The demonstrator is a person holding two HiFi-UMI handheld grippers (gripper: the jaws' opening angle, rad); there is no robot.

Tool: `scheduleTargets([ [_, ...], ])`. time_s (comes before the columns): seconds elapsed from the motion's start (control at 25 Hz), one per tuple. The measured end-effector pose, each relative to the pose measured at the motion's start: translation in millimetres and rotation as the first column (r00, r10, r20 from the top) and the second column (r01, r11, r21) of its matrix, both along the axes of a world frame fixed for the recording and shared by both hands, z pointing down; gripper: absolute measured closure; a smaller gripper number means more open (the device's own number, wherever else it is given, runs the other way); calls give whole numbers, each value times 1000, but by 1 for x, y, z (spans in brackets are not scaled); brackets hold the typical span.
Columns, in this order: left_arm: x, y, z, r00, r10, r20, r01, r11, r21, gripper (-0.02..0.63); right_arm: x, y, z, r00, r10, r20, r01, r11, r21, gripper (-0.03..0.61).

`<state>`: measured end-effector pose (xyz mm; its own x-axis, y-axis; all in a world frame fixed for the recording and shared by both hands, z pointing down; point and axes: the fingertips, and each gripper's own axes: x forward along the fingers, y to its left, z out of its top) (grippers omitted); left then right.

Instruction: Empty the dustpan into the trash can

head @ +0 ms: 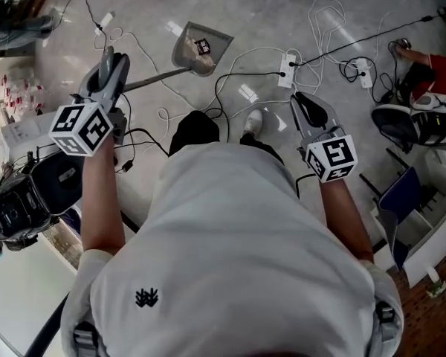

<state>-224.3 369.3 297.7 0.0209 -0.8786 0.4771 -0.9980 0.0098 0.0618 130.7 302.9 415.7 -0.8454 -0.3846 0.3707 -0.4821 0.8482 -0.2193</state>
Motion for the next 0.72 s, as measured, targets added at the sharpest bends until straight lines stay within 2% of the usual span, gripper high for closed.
scheduleTargets([
  [0.28, -4, -48, 1, 999, -7, -37, 7, 1000, 19, 486, 3, -16, 8, 997, 70, 13, -70, 997, -39, 560],
  [0.56, -23, -120, 22, 993, 69, -100, -69, 998, 6, 486, -18, -47, 14, 994, 110, -30, -111, 993, -42, 563],
  [0.72, -34, -161, 40, 982, 147, -118, -148, 989, 3, 486, -35, -79, 12, 988, 143, -58, -144, 989, -20, 565],
])
